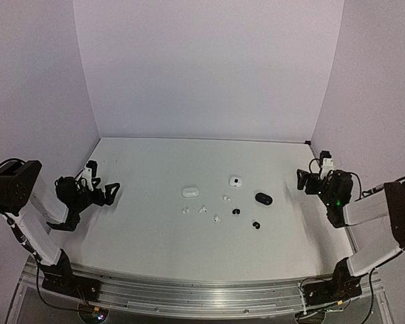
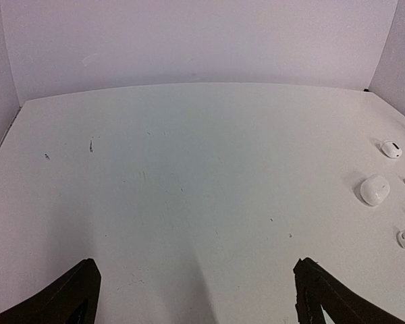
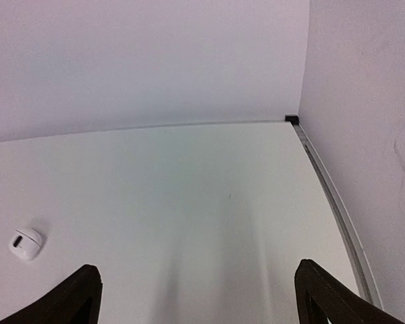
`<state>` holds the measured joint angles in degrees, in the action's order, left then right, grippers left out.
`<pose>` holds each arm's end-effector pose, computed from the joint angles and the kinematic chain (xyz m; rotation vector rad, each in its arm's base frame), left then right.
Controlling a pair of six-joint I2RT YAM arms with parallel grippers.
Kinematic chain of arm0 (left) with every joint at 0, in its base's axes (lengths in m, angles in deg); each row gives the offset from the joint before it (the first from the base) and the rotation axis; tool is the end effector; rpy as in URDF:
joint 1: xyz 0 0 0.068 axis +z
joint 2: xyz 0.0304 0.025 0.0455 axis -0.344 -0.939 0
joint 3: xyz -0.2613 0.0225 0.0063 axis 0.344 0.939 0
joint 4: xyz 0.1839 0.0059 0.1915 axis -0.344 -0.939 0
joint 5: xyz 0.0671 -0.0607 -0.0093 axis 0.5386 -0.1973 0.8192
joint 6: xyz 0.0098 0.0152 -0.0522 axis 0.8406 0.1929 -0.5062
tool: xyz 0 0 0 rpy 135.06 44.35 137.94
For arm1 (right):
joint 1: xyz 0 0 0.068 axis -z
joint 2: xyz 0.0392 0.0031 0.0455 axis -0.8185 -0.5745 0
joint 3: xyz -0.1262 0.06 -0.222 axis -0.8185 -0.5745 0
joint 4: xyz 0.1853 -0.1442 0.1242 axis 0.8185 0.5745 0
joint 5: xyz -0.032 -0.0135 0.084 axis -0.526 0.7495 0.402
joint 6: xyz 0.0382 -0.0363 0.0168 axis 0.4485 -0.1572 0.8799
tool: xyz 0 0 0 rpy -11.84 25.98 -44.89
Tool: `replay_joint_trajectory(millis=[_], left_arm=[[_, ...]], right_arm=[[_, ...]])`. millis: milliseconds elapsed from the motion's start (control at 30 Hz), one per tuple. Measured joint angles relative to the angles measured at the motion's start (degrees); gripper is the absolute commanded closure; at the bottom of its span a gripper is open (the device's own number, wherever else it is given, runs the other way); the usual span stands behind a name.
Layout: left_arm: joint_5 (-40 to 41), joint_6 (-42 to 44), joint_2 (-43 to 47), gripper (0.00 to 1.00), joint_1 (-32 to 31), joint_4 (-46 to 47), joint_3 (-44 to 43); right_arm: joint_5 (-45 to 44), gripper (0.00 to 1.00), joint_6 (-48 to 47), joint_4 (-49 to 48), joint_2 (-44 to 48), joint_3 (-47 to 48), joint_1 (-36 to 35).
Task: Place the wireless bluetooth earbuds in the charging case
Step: Pick up the charging case from the center of the board.
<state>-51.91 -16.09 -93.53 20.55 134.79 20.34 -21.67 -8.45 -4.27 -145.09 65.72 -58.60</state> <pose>0.2531 -0.0133 0.1058 0.3113 1.7821 -0.3531 0.2659 0.0133 0.1503 0.0313 1.7236 -0.0248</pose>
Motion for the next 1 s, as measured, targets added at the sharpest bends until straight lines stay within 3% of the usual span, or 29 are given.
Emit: replay_joint_trajectory(millis=[167, 433, 733, 1000], left_arm=[[0.38, -0.09, 0.38, 0.00, -0.02, -0.56, -0.14], [0.39, -1.86, 10.70, 0.00, -0.04, -18.01, -12.06], [-13.63, -4.66, 11.61, 0.00, -6.34, -40.47, -34.52], [-34.19, -6.65, 8.32, 0.01, -8.28, -46.83, -36.65]], right_arm=[[8.57, 0.02, -1.99, 14.97, 8.18, 10.60, 0.15], [18.11, 0.02, -7.36, 40.84, 9.12, 25.30, 0.13], [14.14, 0.09, -23.90, 66.99, -0.87, 36.73, -5.61], [16.34, 0.15, -38.45, 77.93, -10.65, 40.01, -11.02]])
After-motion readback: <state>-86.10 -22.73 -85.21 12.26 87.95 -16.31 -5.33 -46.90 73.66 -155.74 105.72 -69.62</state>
